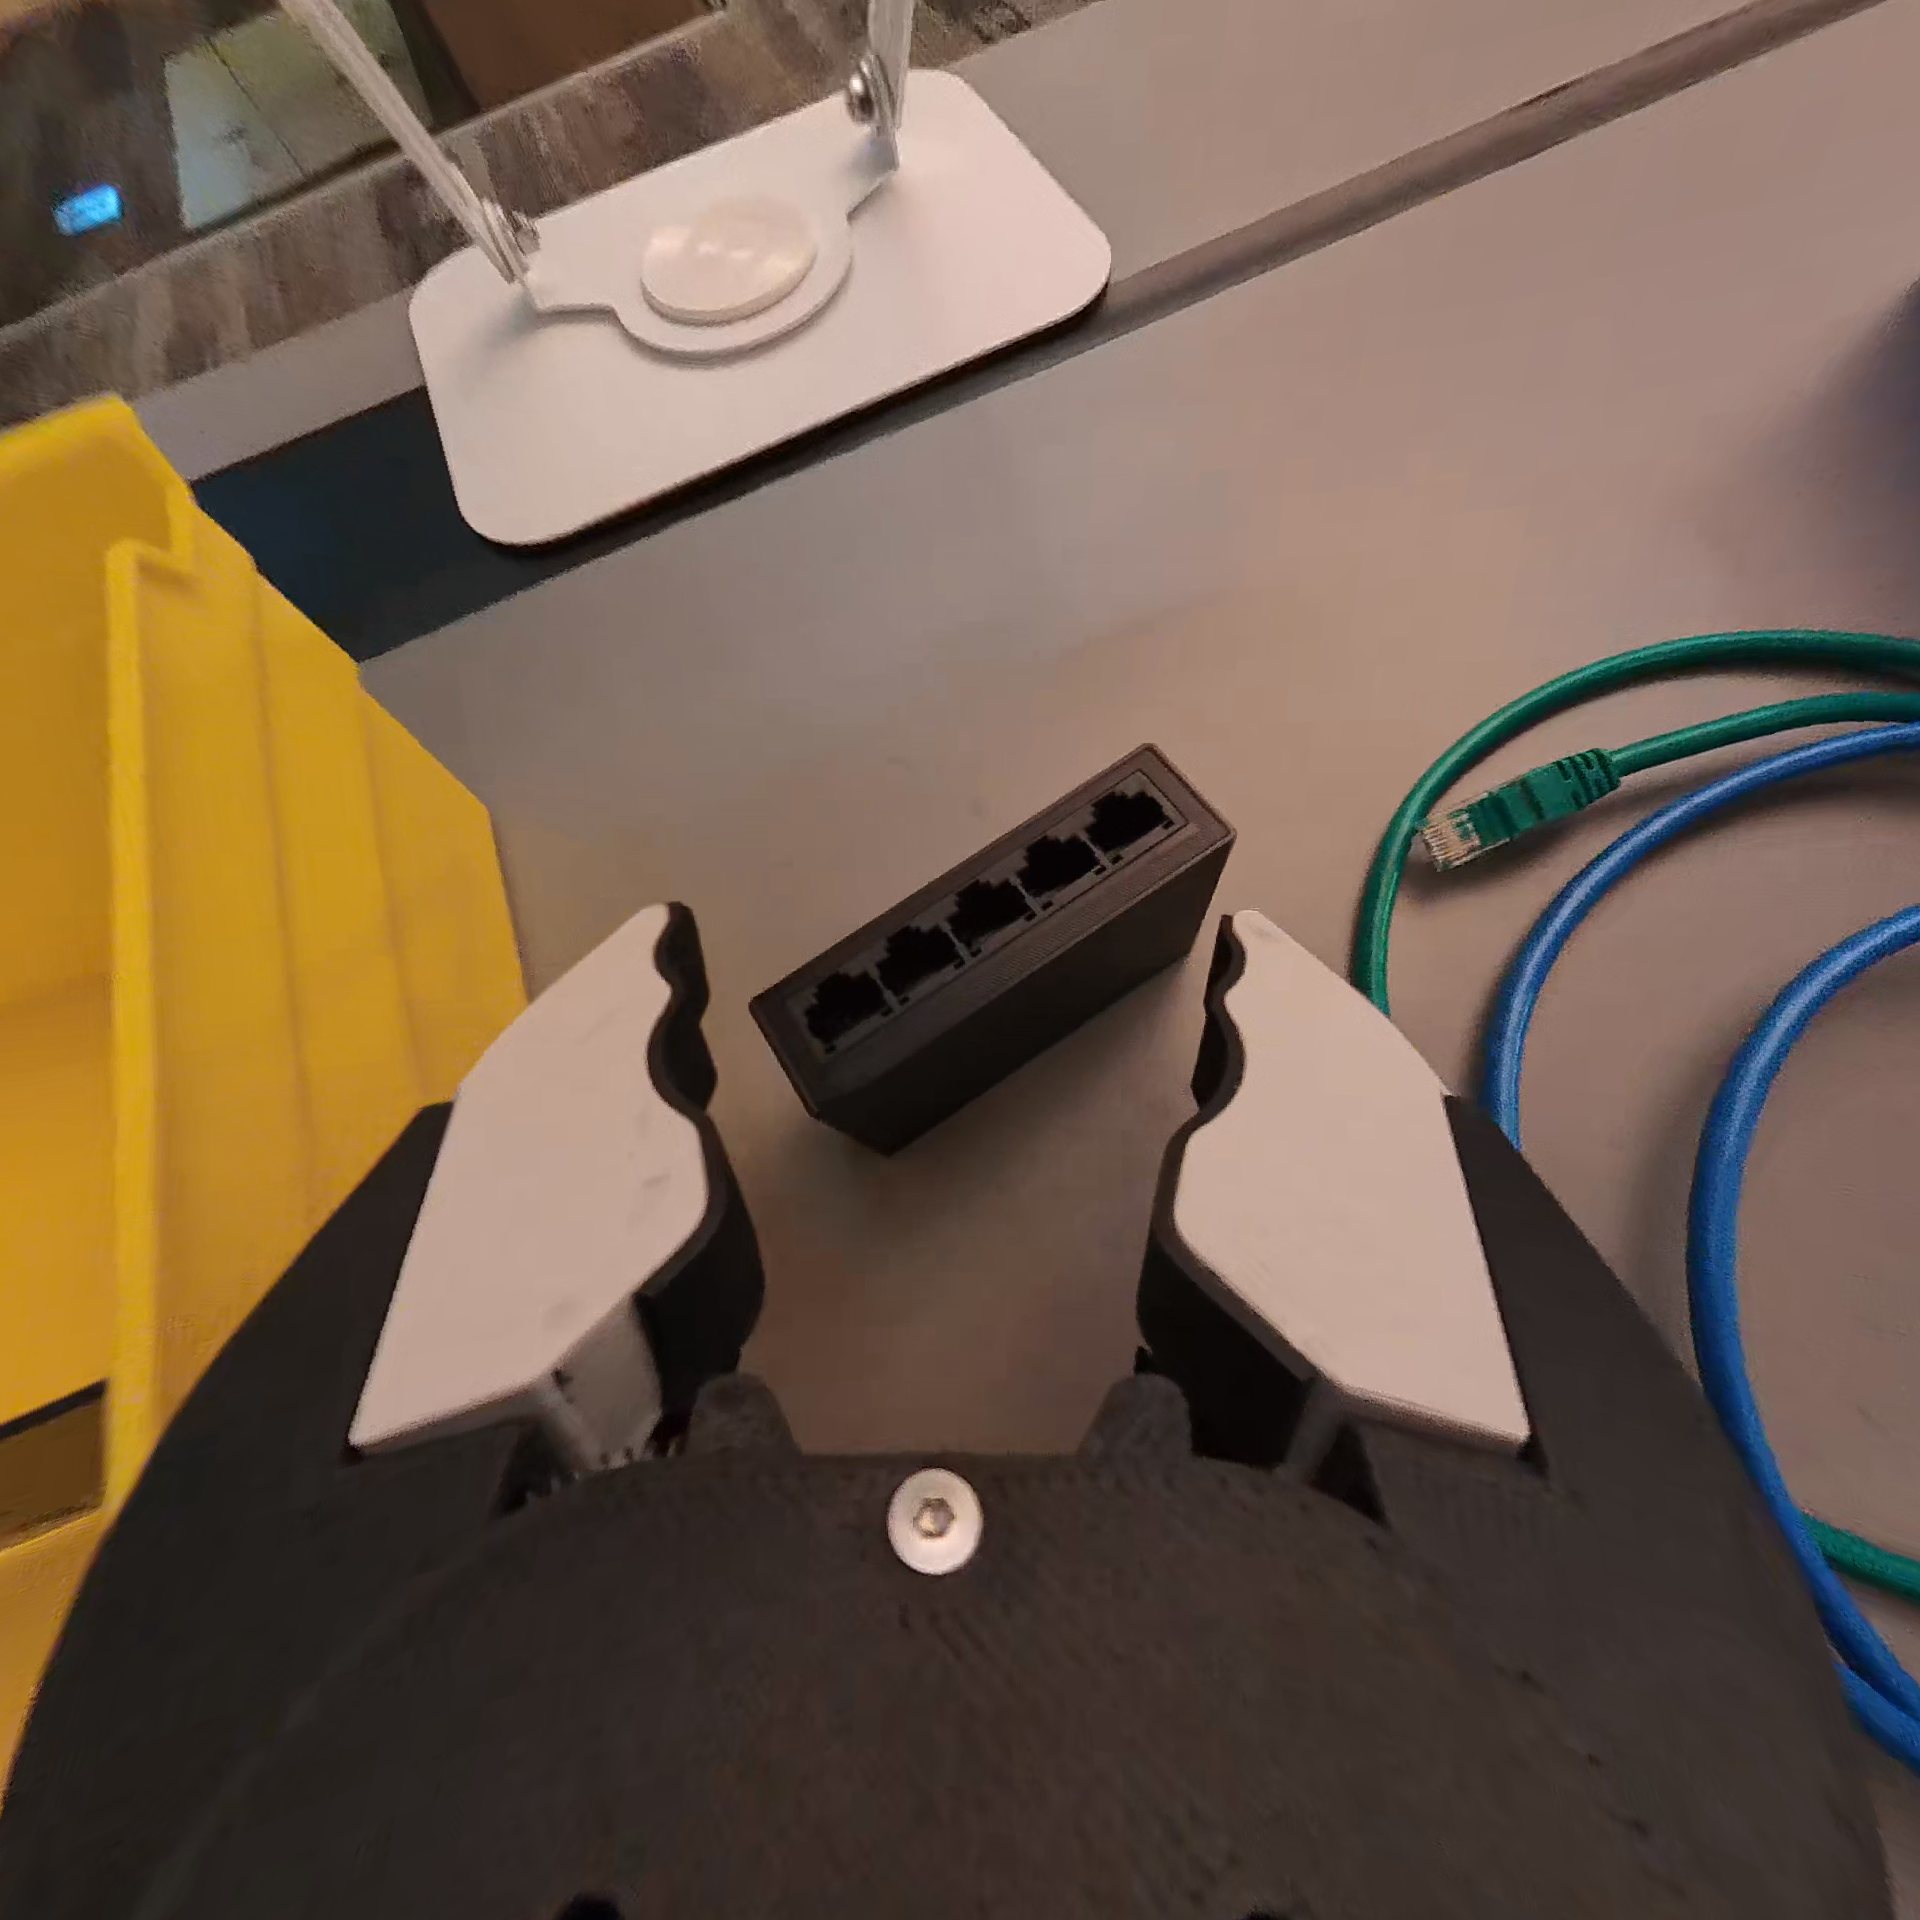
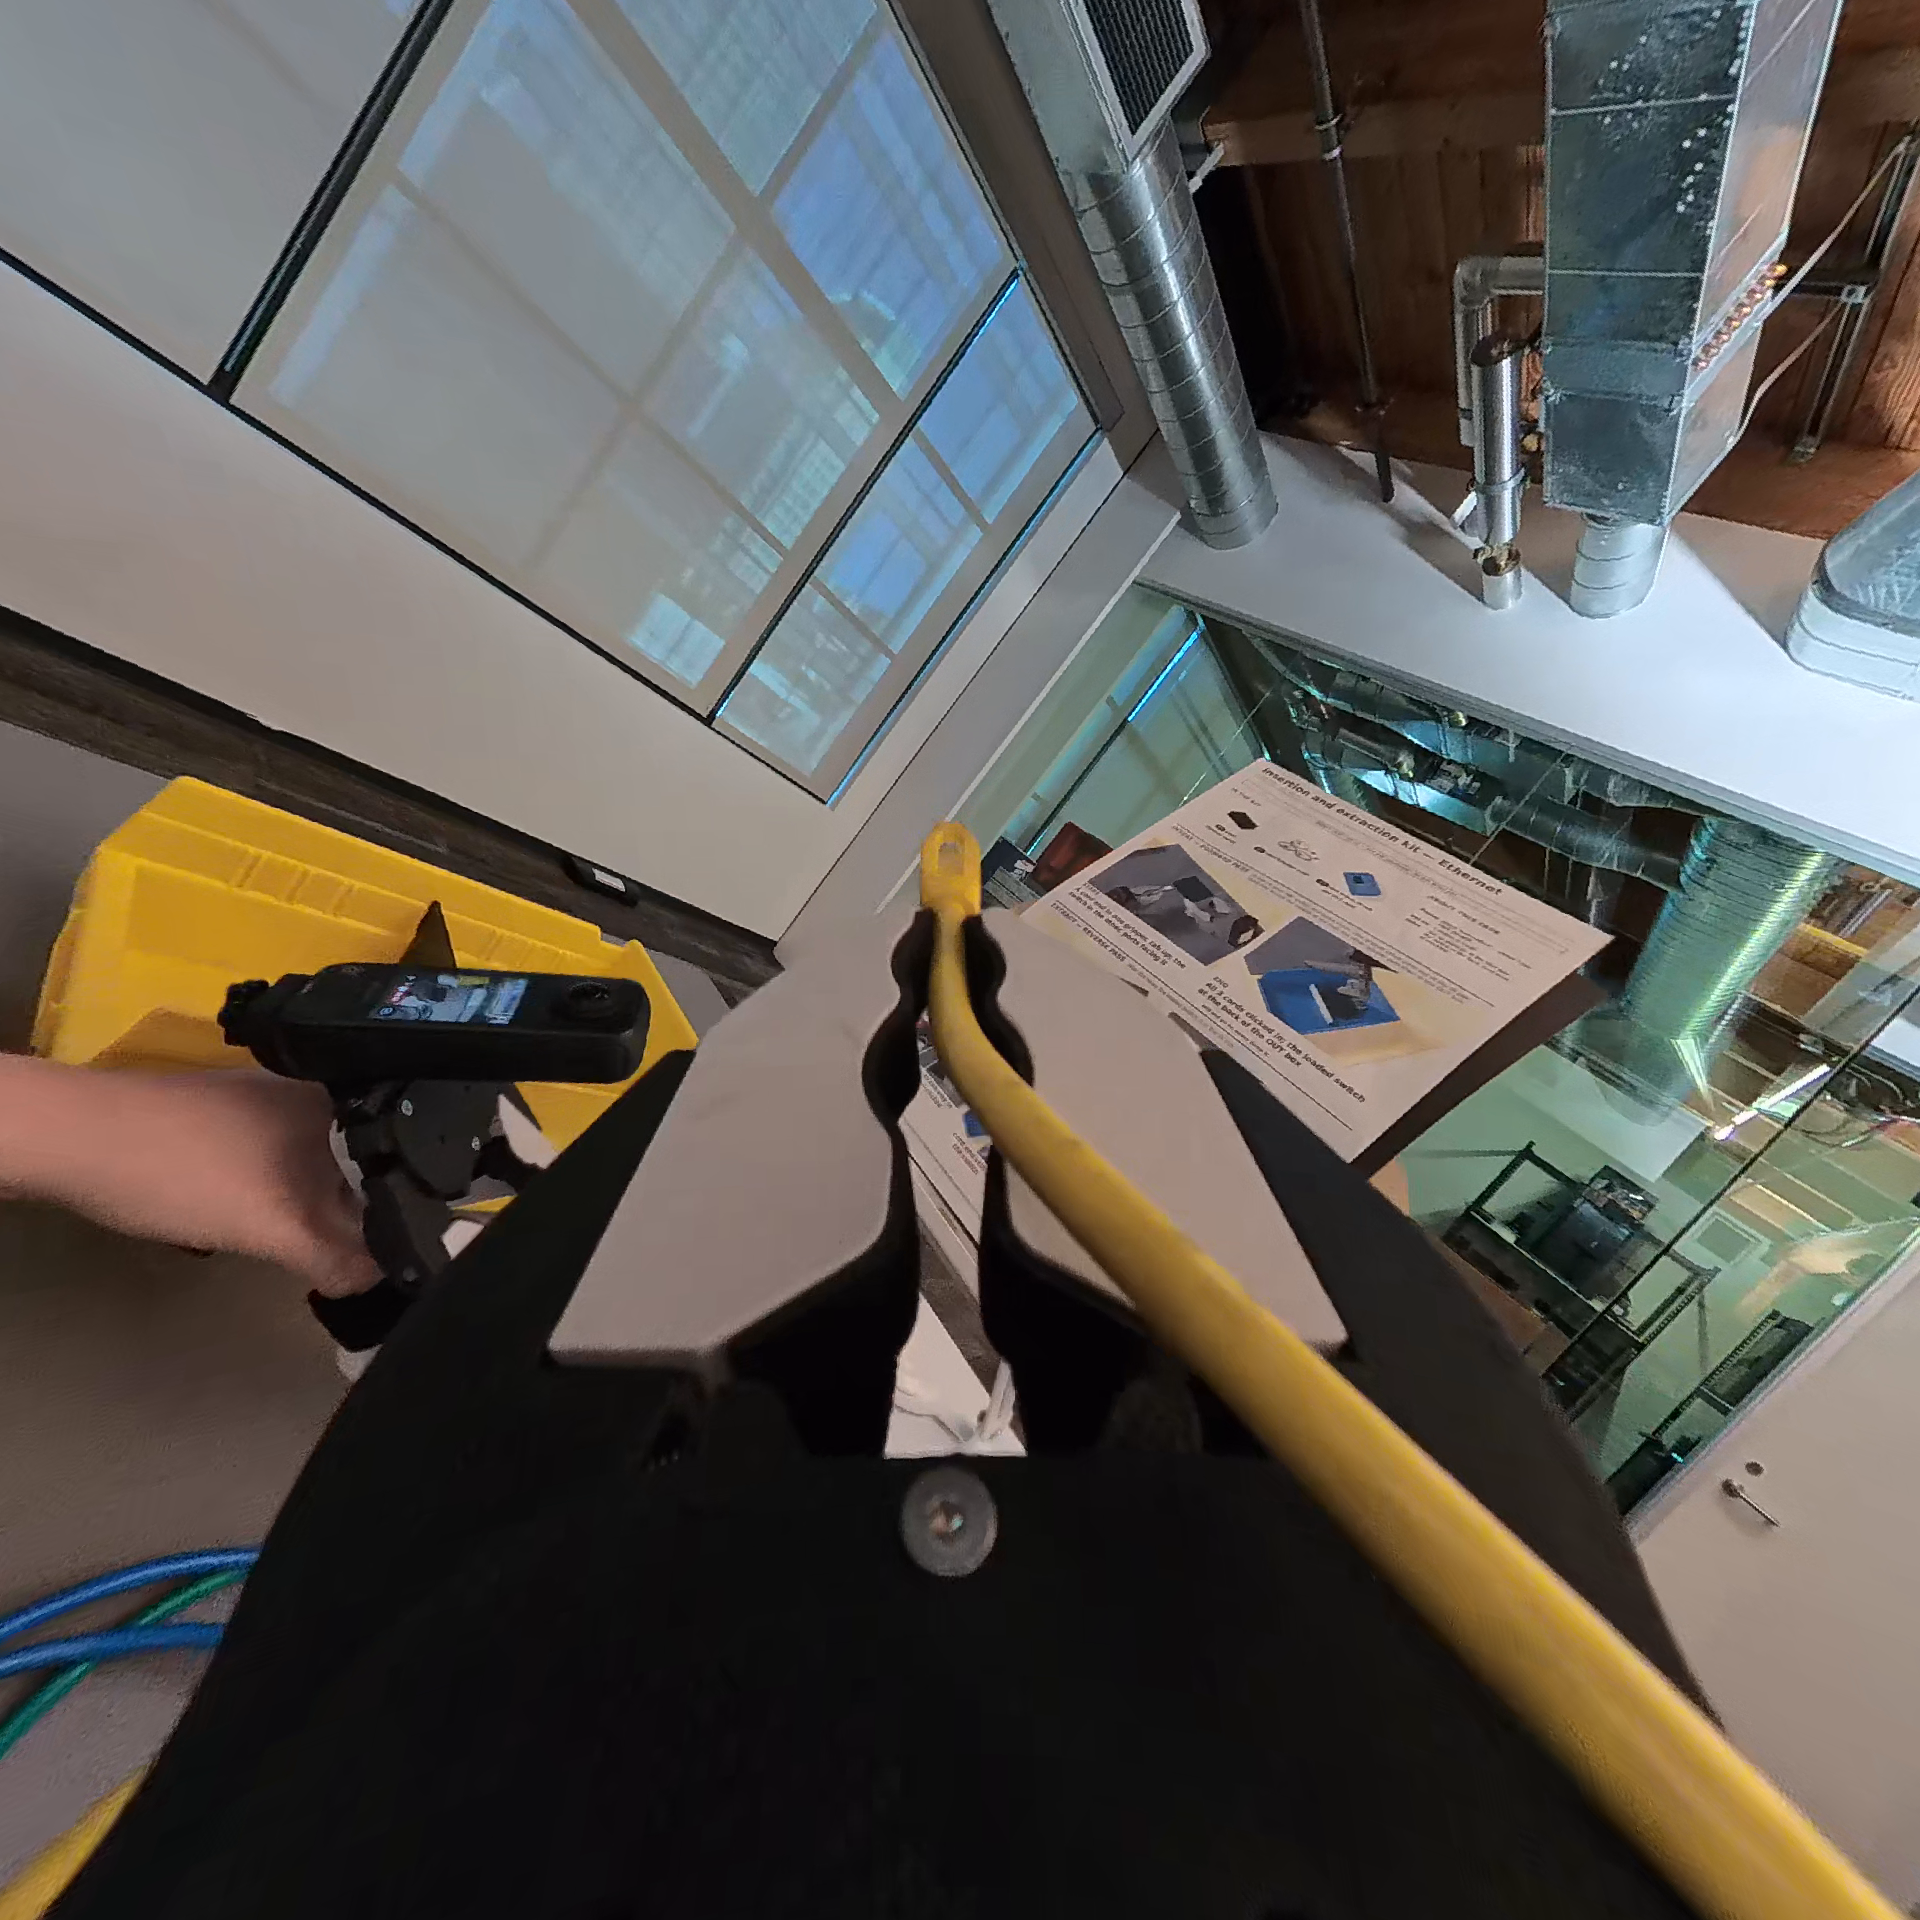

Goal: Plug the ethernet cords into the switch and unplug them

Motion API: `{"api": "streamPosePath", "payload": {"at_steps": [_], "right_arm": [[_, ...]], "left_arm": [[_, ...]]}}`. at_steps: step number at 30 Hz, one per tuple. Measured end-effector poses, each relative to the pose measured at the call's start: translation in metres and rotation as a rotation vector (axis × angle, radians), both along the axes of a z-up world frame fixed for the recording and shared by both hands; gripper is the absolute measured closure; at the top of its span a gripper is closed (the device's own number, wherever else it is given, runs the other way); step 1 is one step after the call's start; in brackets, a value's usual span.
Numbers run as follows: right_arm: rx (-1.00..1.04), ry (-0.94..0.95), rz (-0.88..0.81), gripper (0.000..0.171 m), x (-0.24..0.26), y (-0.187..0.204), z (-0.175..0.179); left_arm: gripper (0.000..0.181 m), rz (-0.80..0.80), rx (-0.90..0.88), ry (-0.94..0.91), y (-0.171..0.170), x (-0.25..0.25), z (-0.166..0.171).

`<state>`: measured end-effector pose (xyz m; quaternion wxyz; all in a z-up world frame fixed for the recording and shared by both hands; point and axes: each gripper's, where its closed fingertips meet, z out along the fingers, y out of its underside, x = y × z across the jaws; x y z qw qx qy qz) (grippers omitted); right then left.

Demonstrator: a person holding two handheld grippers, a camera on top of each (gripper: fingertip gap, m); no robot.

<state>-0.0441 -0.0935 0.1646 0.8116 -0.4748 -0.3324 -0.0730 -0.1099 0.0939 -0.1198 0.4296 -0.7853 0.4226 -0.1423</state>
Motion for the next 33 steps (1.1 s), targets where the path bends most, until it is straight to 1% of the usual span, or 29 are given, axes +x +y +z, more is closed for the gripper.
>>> {"api": "streamPosePath", "payload": {"at_steps": [3, 6, 9, 10, 13, 16, 18, 19, 21, 23, 24, 26, 27, 28, 29, 31, 33], "right_arm": [[-0.007, -0.007, -0.01, 0.165, -0.001, 0.003, -0.002], [-0.013, -0.011, -0.014, 0.165, -0.001, 0.004, -0.004], [-0.015, -0.01, -0.015, 0.165, -0.001, 0.005, -0.004], [-0.017, -0.009, -0.014, 0.165, -0.001, 0.005, -0.004], [-0.022, -0.011, -0.02, 0.165, 0.0, 0.006, -0.005], [-0.025, -0.013, -0.019, 0.165, -0.001, 0.007, -0.006], [-0.031, -0.015, -0.021, 0.165, 0.0, 0.008, -0.007], [-0.033, -0.015, -0.021, 0.165, 0.0, 0.009, -0.008], [-0.036, -0.014, -0.024, 0.165, 0.001, 0.01, -0.009], [-0.042, -0.012, -0.027, 0.165, 0.003, 0.011, -0.01], [-0.046, -0.01, -0.026, 0.165, 0.003, 0.011, -0.01], [-0.049, -0.007, -0.024, 0.165, 0.004, 0.012, -0.011], [-0.052, -0.009, -0.024, 0.165, 0.003, 0.012, -0.011], [-0.055, -0.012, -0.023, 0.165, 0.003, 0.012, -0.012], [-0.059, -0.015, -0.025, 0.165, 0.002, 0.013, -0.012], [-0.064, -0.021, -0.031, 0.165, 0.001, 0.014, -0.014], [-0.066, -0.027, -0.046, 0.165, 0.003, 0.015, -0.014]], "left_arm": [[0.094, -0.021, -0.043, 0.007, -0.004, -0.001, -0.009], [0.098, -0.042, -0.05, 0.005, -0.01, -0.001, -0.01], [0.12, -0.126, -0.087, 0.003, -0.029, 0.003, -0.014], [0.123, -0.142, -0.094, 0.014, -0.033, 0.003, -0.017], [0.12, -0.145, -0.029, 0.081, -0.03, 0.003, -0.027], [0.12, -0.16, -0.018, 0.082, -0.028, 0.01, -0.032], [0.131, -0.164, -0.023, 0.065, -0.026, 0.014, -0.031], [0.132, -0.169, -0.033, 0.063, -0.025, 0.015, -0.032], [0.129, -0.172, -0.075, 0.057, -0.024, 0.017, -0.035], [0.119, -0.164, -0.149, 0.048, -0.023, 0.016, -0.039], [0.118, -0.167, -0.173, 0.039, -0.023, 0.016, -0.04], [0.119, -0.164, -0.167, 0.041, -0.023, 0.016, -0.04], [0.123, -0.182, -0.165, 0.041, -0.025, 0.017, -0.04], [0.134, -0.207, -0.164, 0.039, -0.028, 0.019, -0.039], [0.15, -0.221, -0.159, 0.036, -0.029, 0.021, -0.038], [0.151, -0.207, -0.107, 0.05, -0.024, 0.021, -0.036], [0.151, -0.195, 0.029, 0.075, -0.02, 0.019, -0.019]]}}
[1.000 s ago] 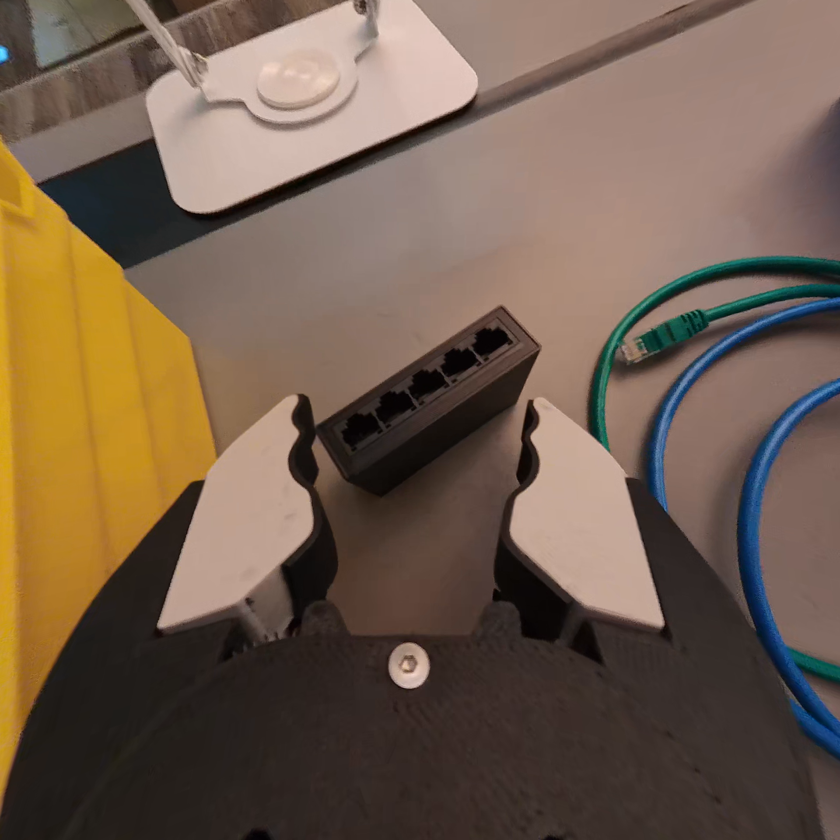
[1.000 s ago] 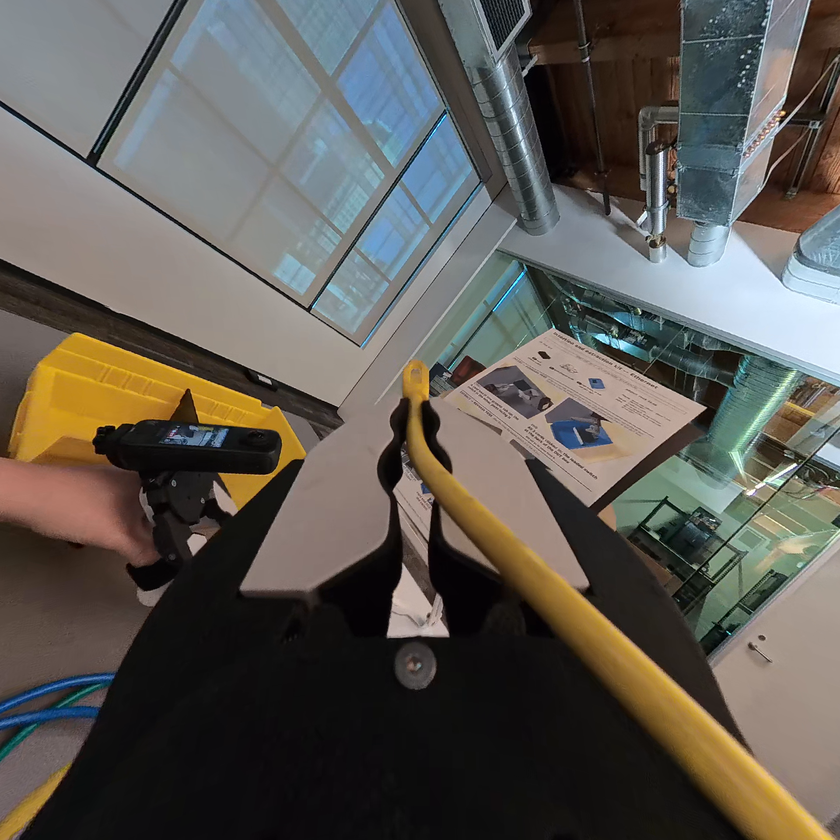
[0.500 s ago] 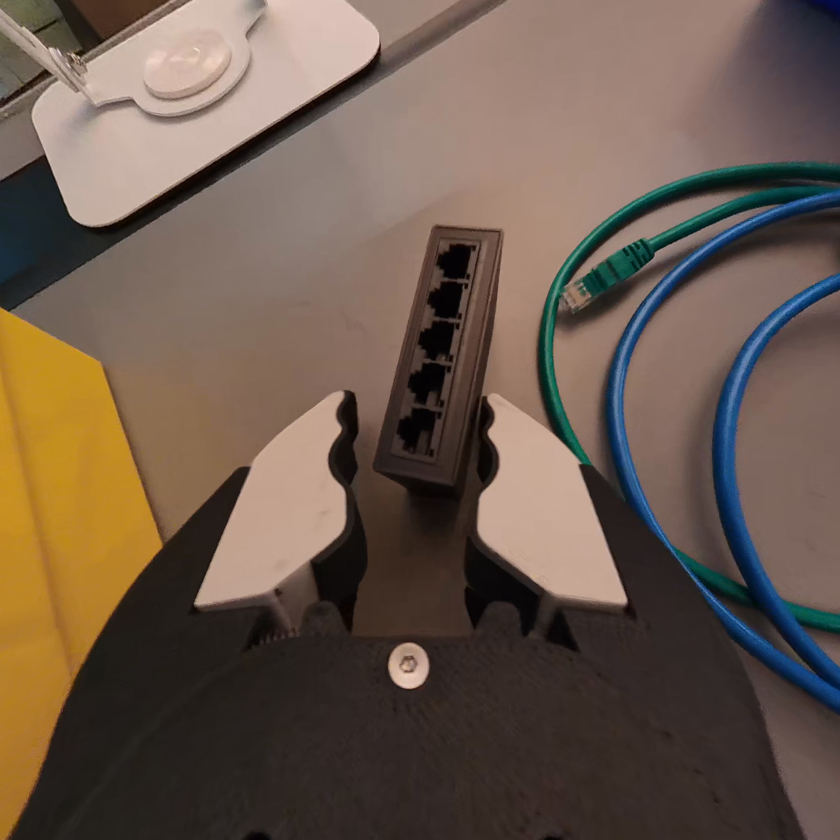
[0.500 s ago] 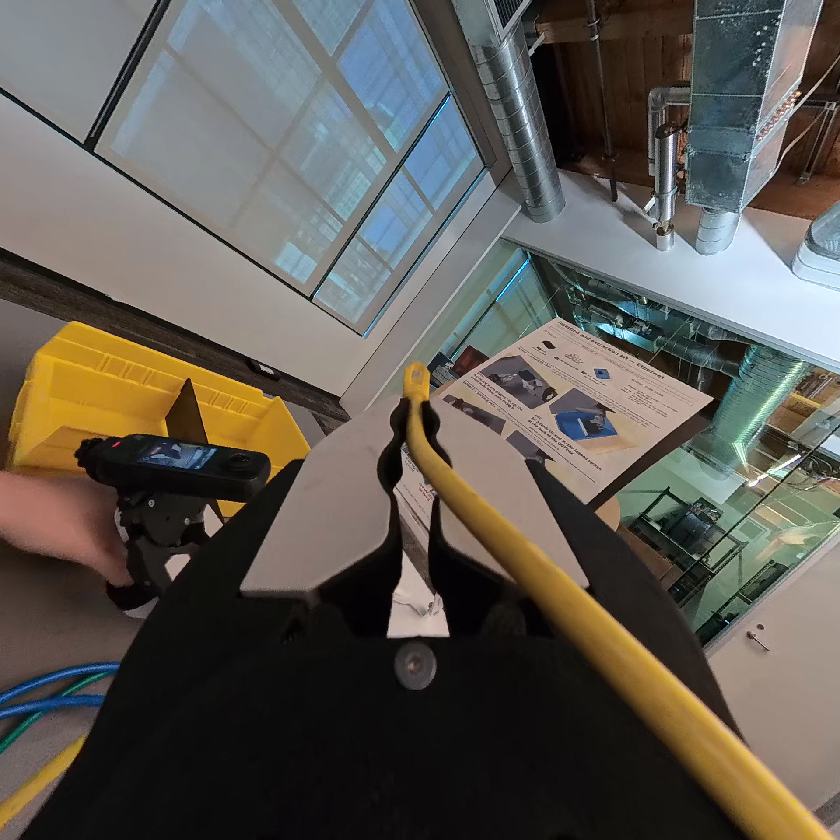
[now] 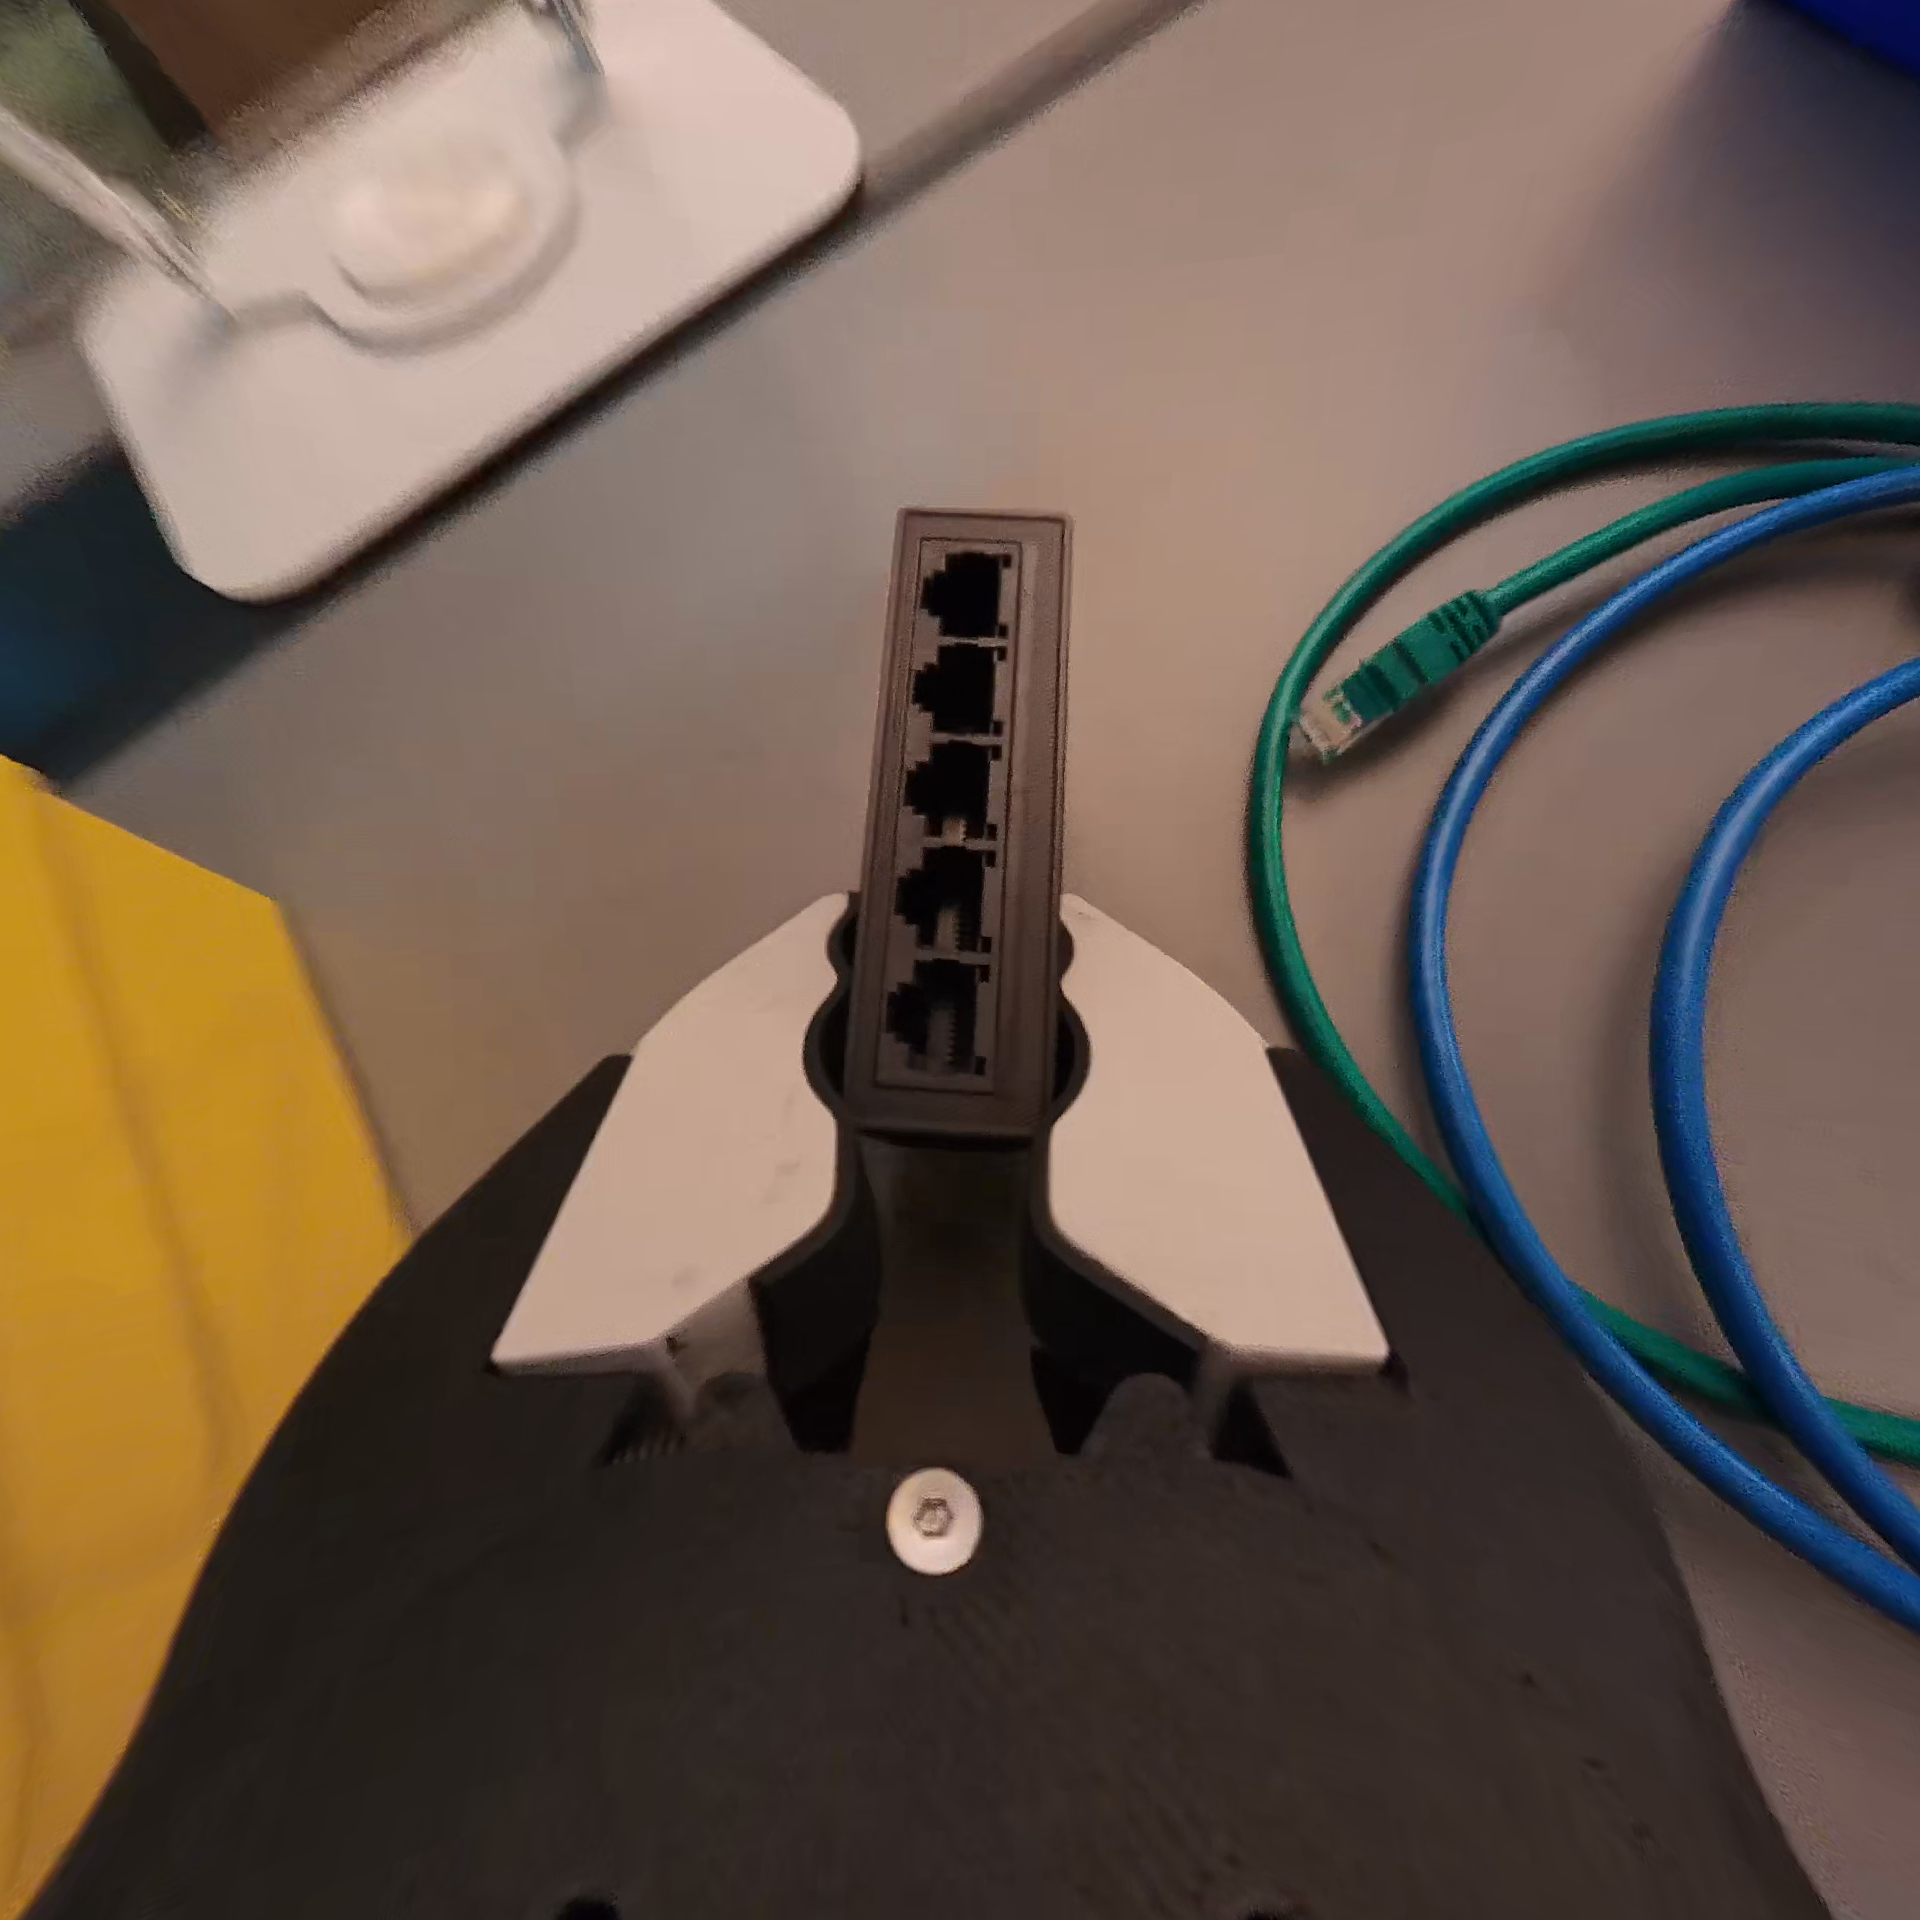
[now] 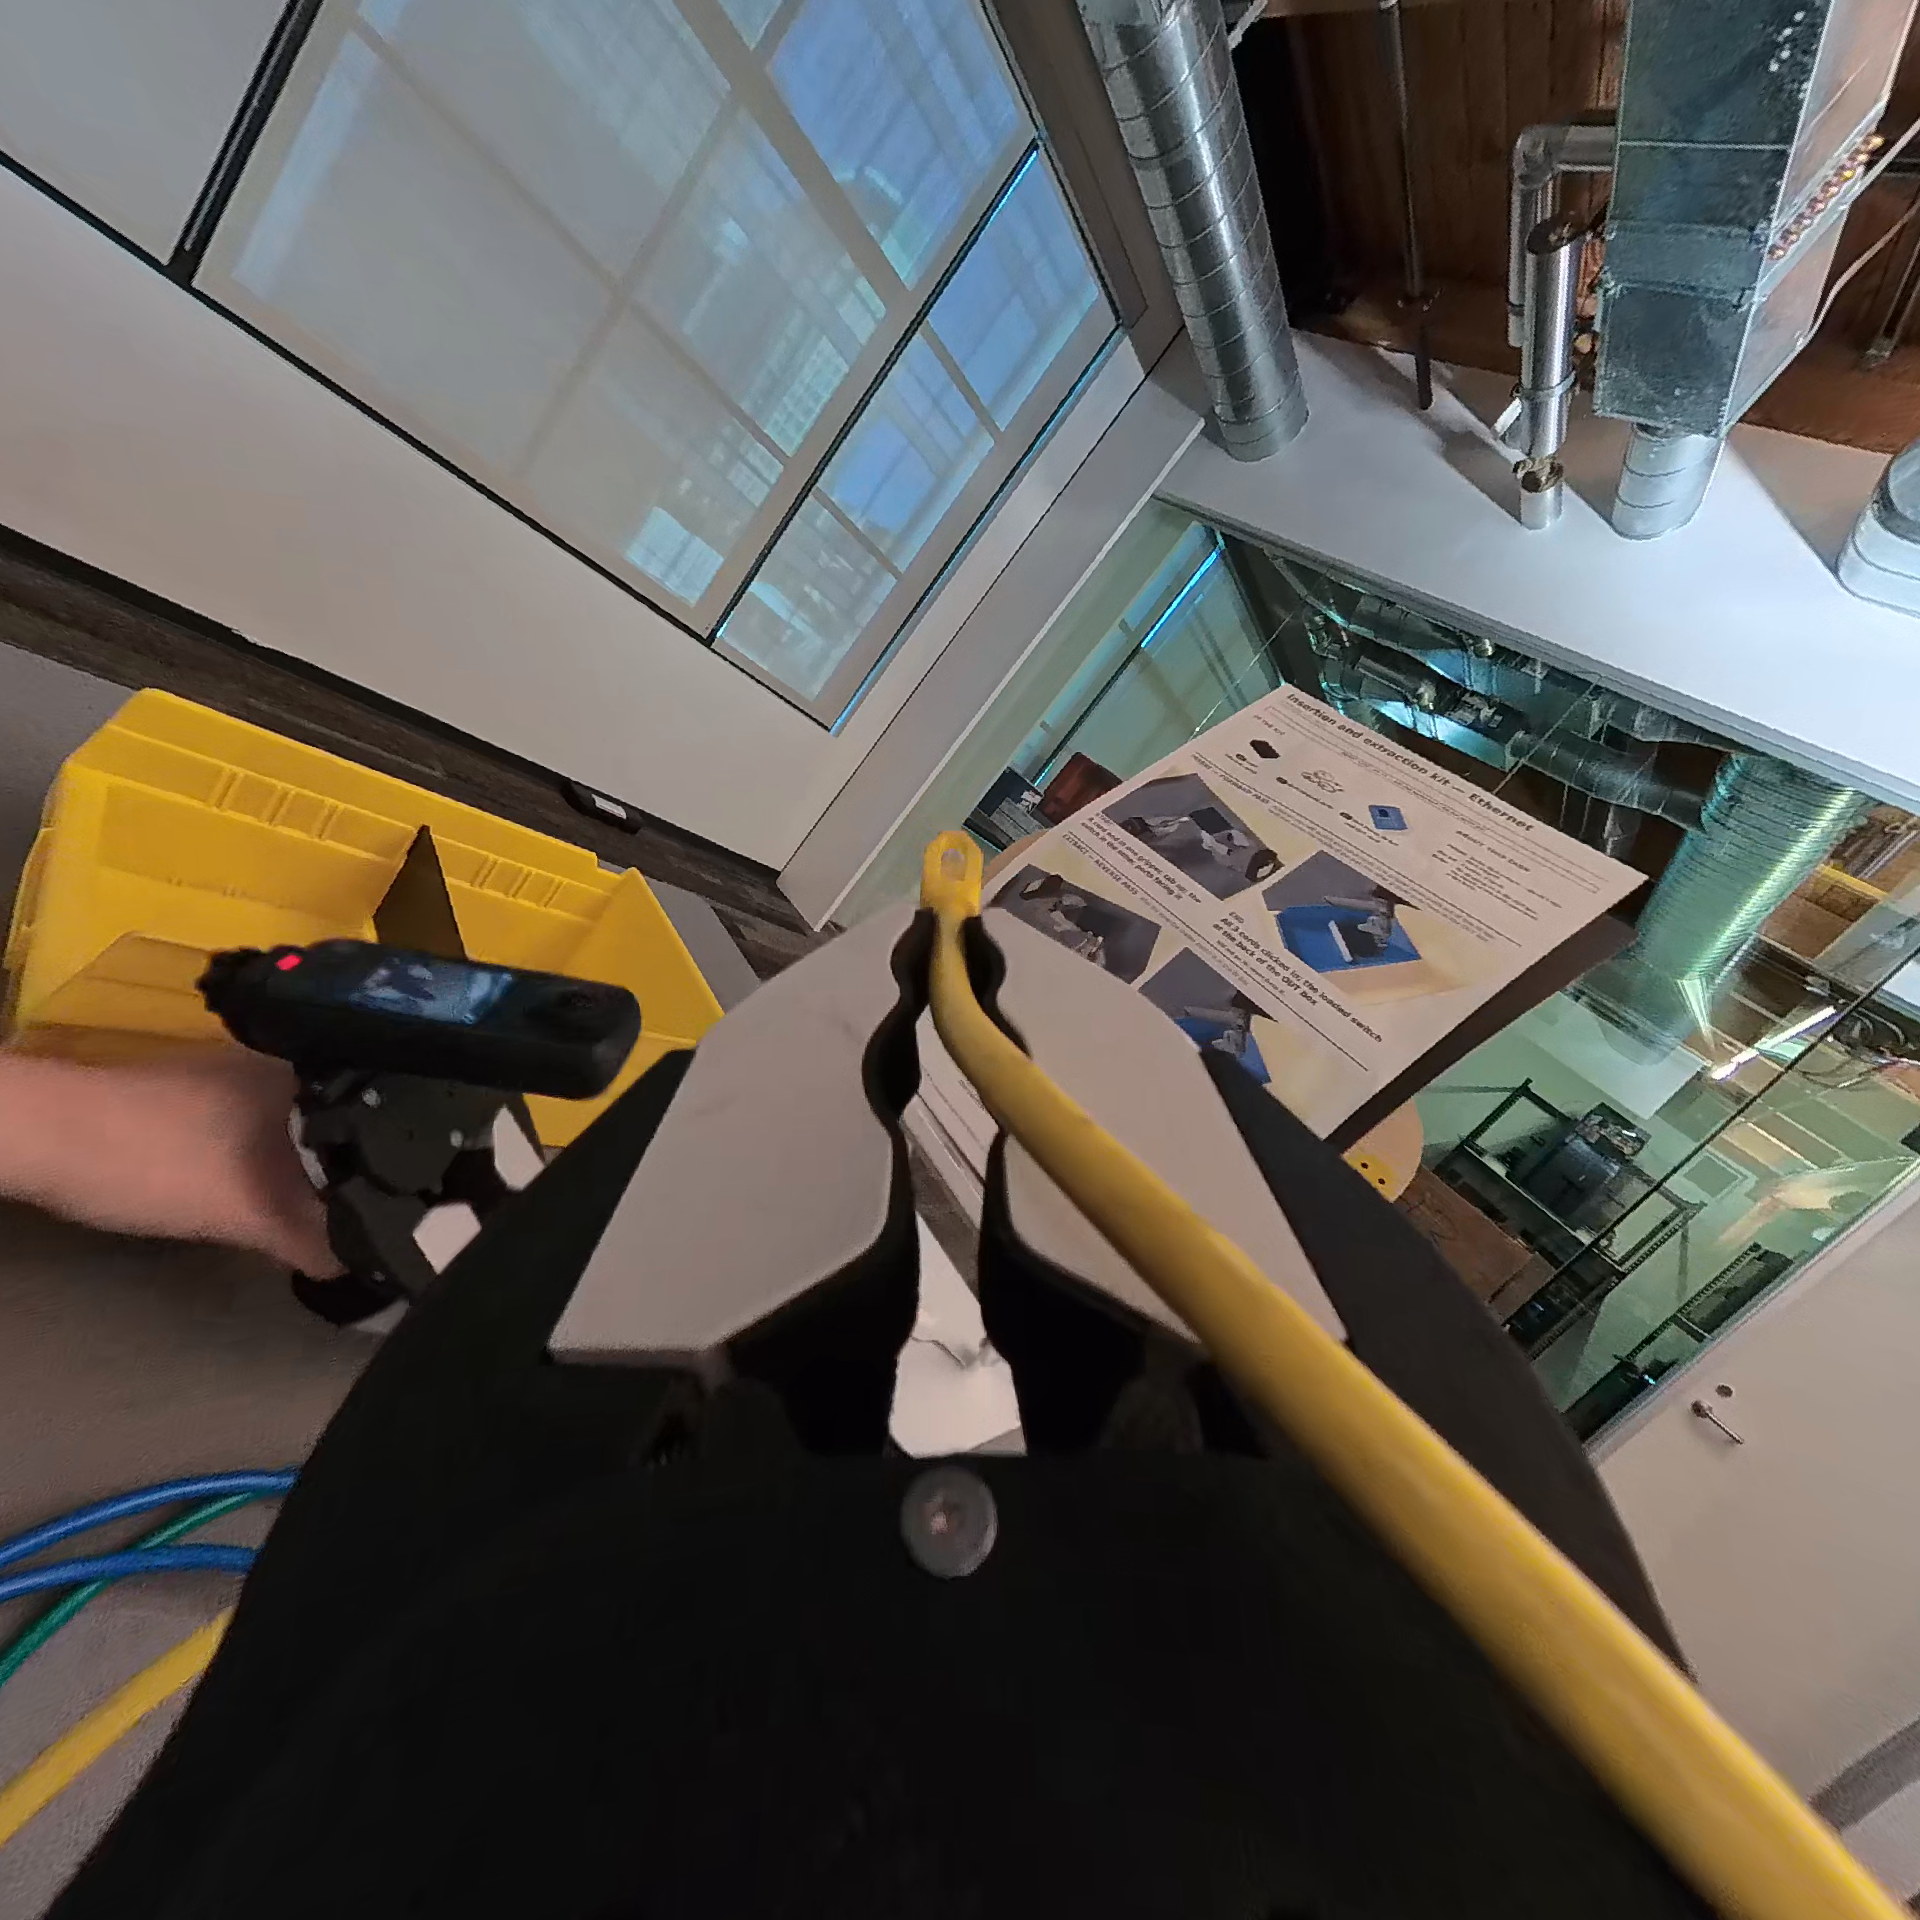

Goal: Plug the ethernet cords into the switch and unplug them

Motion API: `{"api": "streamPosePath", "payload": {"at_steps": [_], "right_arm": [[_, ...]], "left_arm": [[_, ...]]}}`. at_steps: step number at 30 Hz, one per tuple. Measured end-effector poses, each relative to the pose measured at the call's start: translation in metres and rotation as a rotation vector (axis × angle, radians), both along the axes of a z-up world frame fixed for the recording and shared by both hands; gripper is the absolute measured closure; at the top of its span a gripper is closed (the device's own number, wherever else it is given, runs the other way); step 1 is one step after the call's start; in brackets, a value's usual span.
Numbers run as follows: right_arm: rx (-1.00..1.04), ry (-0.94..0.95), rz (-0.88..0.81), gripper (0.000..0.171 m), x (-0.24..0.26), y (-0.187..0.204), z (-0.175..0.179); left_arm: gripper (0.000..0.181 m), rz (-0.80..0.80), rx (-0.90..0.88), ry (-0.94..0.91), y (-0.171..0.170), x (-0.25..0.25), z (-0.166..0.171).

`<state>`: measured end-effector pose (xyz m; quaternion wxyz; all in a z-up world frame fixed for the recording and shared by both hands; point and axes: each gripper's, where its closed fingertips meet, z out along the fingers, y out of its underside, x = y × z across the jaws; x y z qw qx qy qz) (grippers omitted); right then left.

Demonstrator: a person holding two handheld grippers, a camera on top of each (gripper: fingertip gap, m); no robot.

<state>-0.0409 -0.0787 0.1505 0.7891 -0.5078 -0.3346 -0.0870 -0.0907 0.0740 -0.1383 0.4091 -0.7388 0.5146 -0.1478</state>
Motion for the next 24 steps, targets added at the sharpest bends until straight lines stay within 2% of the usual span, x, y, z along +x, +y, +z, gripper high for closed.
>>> {"api": "streamPosePath", "payload": {"at_steps": [4, 6, 8, 11, 16, 24], "right_arm": [[-0.026, 0.018, -0.056, 0.165, 0.013, 0.003, 0.002], [-0.05, 0.035, -0.075, 0.165, 0.016, 0.003, 0.004], [-0.067, 0.056, -0.073, 0.165, 0.012, 0.001, 0.008], [-0.083, 0.062, -0.068, 0.165, -0.003, 0.0, 0.011], [-0.112, 0.036, -0.082, 0.165, -0.035, 0.011, 0.002], [-0.12, 0.054, -0.12, 0.165, -0.044, 0.028, -0.012]], "left_arm": [[0.153, -0.044, 0.304, -0.09, -0.016, 0.004, 0.091], [0.153, -0.082, 0.526, -0.113, -0.027, 0.004, 0.145], [0.153, -0.052, 0.78, -0.09, -0.033, -0.003, 0.194], [0.153, -0.014, 1.038, -0.046, -0.042, -0.011, 0.244], [0.152, 0.05, 1.221, -0.017, -0.043, -0.021, 0.269], [0.153, 0.051, 1.234, 0.004, -0.045, -0.013, 0.263]]}}
